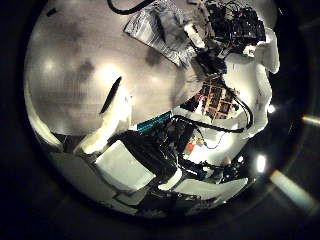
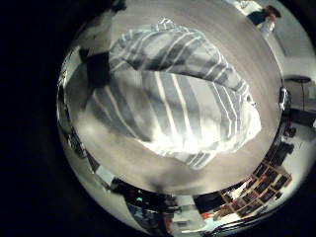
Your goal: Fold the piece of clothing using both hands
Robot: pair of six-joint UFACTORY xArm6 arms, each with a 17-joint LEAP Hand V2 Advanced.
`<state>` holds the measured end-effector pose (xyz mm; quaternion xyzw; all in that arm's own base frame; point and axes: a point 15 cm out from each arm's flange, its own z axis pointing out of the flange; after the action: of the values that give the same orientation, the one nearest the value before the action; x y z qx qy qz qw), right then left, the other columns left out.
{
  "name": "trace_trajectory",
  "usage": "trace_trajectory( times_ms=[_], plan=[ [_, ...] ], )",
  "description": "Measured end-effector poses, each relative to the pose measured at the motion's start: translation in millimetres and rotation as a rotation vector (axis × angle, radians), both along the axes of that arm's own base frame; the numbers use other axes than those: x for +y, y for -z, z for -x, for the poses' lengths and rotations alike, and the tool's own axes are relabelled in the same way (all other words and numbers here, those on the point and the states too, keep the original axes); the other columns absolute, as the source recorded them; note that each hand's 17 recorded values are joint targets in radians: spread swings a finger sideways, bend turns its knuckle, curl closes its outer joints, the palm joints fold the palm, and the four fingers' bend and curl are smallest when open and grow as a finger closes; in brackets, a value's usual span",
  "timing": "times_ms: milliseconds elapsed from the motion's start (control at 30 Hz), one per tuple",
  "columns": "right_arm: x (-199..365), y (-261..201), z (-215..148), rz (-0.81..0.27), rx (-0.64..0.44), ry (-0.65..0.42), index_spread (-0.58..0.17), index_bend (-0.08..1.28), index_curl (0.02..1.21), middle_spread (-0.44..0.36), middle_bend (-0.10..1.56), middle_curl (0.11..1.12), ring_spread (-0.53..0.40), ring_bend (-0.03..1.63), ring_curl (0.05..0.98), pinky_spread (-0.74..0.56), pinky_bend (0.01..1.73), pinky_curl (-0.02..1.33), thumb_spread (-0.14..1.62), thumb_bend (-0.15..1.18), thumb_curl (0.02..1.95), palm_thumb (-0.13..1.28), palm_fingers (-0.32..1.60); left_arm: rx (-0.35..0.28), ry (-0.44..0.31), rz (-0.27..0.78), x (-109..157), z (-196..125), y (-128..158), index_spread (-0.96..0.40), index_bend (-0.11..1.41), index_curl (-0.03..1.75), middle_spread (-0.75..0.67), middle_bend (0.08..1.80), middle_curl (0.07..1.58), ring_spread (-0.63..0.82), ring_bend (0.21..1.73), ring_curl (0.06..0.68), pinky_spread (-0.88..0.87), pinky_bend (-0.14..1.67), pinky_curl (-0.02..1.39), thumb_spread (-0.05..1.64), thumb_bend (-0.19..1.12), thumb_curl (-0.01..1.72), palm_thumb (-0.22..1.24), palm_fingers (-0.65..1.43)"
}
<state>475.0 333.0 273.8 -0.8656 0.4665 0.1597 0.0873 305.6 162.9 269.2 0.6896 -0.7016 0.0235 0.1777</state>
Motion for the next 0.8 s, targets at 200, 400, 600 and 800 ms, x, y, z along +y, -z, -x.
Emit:
trace_trajectory(
  times_ms=[200,400,600,800],
  plan=[
    [-33.7,-42.0,-14.9,-0.115,-0.01,0.039,-0.514,0.16,0.48,-0.096,0.4,0.42,-0.014,0.85,0.359,0.21,0.9,0.61,1.2,-0.01,0.73,0.79,-0.07,-0.018,0.018,-0.018,-17.1,6.4,4.0,-0.03,0.2,0.46,0.2,0.18,0.33,0.31,0.55,0.223,0.33,0.19,0.34,1.22,-0.02,0.32,0.53,0.25],
    [-71.3,-120.1,2.3,-0.148,-0.073,0.065,-0.505,0.19,0.42,-0.103,0.34,0.39,0.047,0.77,0.313,0.35,0.79,0.52,1.2,-0.01,0.68,0.81,0.01,-0.014,0.074,-0.026,-46.4,11.8,-7.8,-0.04,0.2,0.47,0.2,0.18,0.33,0.31,0.55,0.223,0.33,0.19,0.34,1.22,-0.02,0.32,0.53,0.25],
    [-126.8,-179.8,48.6,-0.129,-0.059,0.087,-0.489,0.19,0.39,-0.11,0.31,0.37,0.082,0.7,0.281,0.41,0.69,0.45,1.2,-0.01,0.64,0.82,0.07,-0.037,0.146,-0.04,-90.0,4.9,-24.6,-0.04,0.2,0.47,0.19,0.18,0.33,0.31,0.55,0.222,0.33,0.19,0.34,1.21,-0.02,0.32,0.52,0.26],
    [-178.3,-209.8,105.2,-0.093,-0.002,0.136,-0.47,0.18,0.37,-0.064,0.31,0.36,0.111,0.66,0.261,0.43,0.6,0.4,1.23,-0.02,0.6,0.76,0.12,-0.041,0.216,-0.072,-141.5,2.3,-43.3,-0.05,0.2,0.47,0.19,0.18,0.33,0.3,0.55,0.222,0.32,0.19,0.34,1.2,-0.02,0.32,0.51,0.27]
  ],
)
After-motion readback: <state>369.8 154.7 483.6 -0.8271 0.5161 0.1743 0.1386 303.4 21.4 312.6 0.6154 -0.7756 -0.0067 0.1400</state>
